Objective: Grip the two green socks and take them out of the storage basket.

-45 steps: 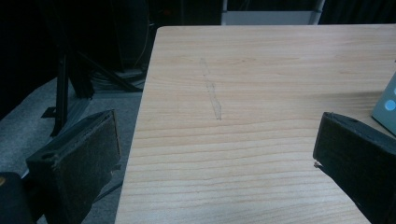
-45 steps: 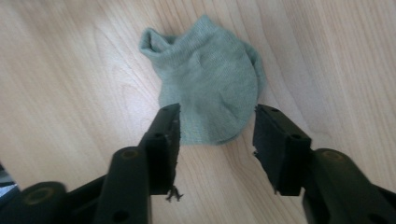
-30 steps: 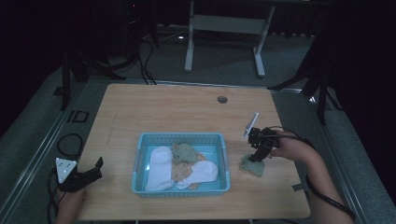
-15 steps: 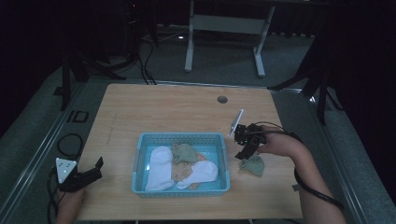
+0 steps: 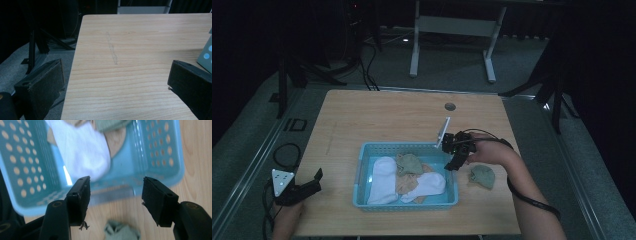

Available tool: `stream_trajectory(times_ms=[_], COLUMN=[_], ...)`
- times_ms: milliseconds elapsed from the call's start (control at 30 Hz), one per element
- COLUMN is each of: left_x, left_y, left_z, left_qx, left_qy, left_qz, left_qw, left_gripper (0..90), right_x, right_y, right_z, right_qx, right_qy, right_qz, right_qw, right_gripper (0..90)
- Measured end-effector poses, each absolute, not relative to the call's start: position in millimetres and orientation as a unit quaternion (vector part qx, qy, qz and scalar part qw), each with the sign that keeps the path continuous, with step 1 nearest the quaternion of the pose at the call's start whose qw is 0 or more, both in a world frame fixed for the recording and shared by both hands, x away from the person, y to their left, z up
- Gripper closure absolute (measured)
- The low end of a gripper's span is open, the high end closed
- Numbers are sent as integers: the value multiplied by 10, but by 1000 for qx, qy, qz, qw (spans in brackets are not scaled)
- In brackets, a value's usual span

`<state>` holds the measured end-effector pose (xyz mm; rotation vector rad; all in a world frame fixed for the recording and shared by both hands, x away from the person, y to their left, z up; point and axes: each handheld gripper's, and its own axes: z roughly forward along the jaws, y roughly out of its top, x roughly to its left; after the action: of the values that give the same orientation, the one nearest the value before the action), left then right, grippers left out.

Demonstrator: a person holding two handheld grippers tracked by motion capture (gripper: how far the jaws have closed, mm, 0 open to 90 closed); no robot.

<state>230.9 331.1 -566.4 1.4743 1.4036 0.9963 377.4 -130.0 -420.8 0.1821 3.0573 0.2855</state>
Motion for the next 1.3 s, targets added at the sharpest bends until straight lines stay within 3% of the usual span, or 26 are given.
stream_trajectory(times_ms=[1300], left_x=[2308], left_y=[3309], left_z=[-5665], left_qx=[595], left_qy=[553], left_qz=[397], left_qw=[428], left_gripper=[3], right_x=[3871], right_y=[-217], right_z=[-4787], right_qx=[-28], right_qy=[997], right_qz=[66], right_qw=[3], right_gripper=[452])
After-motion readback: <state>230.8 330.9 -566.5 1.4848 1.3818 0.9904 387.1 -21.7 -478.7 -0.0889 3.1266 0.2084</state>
